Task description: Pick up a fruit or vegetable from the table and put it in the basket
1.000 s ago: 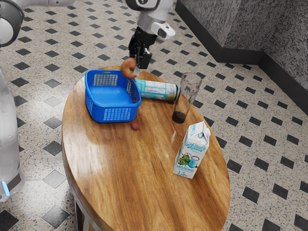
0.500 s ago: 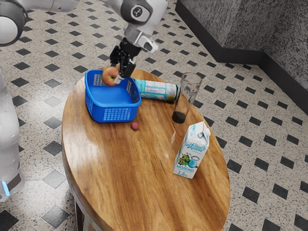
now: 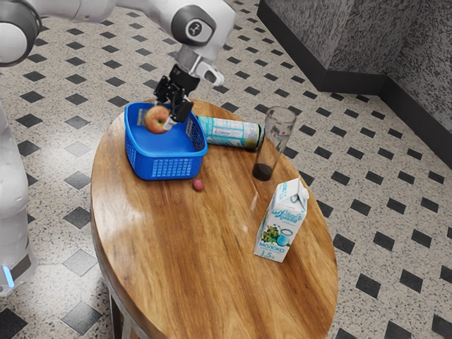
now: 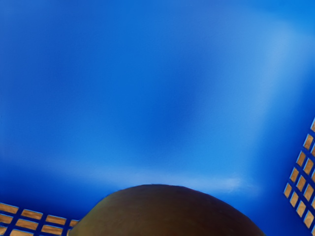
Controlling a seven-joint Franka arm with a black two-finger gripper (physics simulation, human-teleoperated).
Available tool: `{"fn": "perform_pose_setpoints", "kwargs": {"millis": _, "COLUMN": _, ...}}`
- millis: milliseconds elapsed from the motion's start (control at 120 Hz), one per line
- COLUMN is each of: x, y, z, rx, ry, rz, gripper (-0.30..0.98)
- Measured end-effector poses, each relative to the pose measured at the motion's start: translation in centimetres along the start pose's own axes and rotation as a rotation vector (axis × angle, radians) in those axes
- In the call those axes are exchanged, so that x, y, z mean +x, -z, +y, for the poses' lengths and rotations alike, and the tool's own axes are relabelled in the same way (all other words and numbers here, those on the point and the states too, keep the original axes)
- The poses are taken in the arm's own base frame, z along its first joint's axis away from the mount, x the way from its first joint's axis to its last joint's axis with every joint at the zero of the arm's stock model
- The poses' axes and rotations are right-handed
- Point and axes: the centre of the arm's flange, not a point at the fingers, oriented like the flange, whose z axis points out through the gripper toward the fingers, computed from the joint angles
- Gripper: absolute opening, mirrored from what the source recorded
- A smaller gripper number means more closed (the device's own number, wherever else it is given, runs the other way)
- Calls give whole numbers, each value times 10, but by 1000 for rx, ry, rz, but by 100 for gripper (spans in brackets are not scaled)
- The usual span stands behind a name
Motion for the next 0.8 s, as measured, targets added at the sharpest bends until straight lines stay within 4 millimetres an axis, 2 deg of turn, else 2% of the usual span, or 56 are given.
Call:
{"fn": "perform_pose_setpoints", "kwargs": {"millis": 225, "x": 20, "y": -11, "z": -25, "rx": 4, "ry": 41, "rz": 124, "gripper": 49}}
{"fn": "perform_pose_setpoints", "kwargs": {"millis": 383, "x": 40, "y": -13, "z": -29, "rx": 55, "ry": 37, "rz": 242, "gripper": 49}}
{"fn": "perform_pose_setpoints", "kwargs": {"millis": 450, "x": 50, "y": -19, "z": -28, "rx": 68, "ry": 33, "rz": 263, "gripper": 49}}
{"fn": "perform_pose_setpoints", "kwargs": {"millis": 550, "x": 49, "y": -32, "z": -24, "rx": 57, "ry": 32, "rz": 230, "gripper": 49}}
{"fn": "perform_pose_setpoints", "kwargs": {"millis": 717, "x": 41, "y": -34, "z": -13, "rx": 50, "ry": 22, "rz": 163, "gripper": 61}}
{"fn": "perform_pose_setpoints", "kwargs": {"millis": 750, "x": 36, "y": -23, "z": -11, "rx": 50, "ry": 22, "rz": 161, "gripper": 62}}
{"fn": "perform_pose_setpoints", "kwargs": {"millis": 775, "x": 31, "y": -1, "z": -4, "rx": 56, "ry": 14, "rz": 173, "gripper": 63}}
{"fn": "perform_pose_setpoints", "kwargs": {"millis": 800, "x": 22, "y": 32, "z": 10, "rx": 68, "ry": -4, "rz": 200, "gripper": 64}}
